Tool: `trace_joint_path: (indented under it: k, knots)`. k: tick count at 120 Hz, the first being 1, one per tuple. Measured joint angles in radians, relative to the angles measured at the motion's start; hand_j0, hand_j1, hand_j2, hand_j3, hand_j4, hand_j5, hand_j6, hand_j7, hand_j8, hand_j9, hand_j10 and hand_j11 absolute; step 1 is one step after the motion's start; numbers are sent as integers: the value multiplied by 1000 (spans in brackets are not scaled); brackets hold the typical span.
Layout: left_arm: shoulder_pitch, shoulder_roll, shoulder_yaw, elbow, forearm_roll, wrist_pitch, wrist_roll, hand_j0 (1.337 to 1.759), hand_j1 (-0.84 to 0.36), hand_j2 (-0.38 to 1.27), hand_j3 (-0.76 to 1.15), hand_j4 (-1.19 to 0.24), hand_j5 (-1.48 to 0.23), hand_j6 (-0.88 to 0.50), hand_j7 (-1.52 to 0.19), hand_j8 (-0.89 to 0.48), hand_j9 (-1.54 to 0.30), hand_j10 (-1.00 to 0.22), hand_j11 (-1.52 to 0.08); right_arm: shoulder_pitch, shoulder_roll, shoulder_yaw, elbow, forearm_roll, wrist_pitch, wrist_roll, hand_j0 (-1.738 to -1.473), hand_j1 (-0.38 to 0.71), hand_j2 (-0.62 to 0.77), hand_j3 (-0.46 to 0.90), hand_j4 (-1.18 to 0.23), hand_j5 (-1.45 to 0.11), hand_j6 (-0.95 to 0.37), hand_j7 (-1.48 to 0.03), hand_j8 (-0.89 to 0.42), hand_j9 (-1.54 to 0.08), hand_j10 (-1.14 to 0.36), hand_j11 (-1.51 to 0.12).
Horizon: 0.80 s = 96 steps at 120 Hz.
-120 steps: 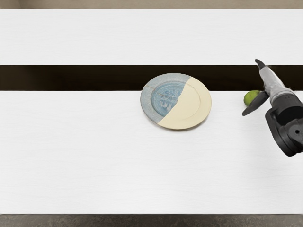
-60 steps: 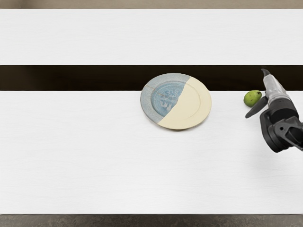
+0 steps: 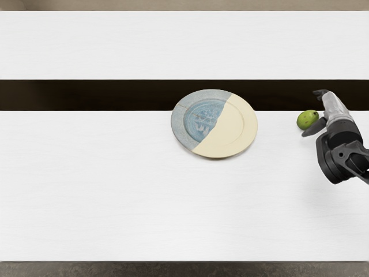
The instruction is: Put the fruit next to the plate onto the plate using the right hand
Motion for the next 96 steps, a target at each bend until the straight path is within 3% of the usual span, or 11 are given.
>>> trace_joint_path:
  k: [64,96]
  knots:
    - [0,0,0,0,0,0,0,1658,324,4,0,-21,-27,-21,-27,-21,-27,-21,-27,3,41,-1,-50,38,0,0,-1658,200,-79,0,-456,-594,-458,-592,-456,-593,-456,-593]
    - [0,0,0,0,0,0,0,1658,324,4,0,-21,-27,-21,-27,-21,-27,-21,-27,5,64,0,-77,33,-1,-2,-1654,241,-15,-1,-530,-640,-466,-662,-441,-644,-529,-643]
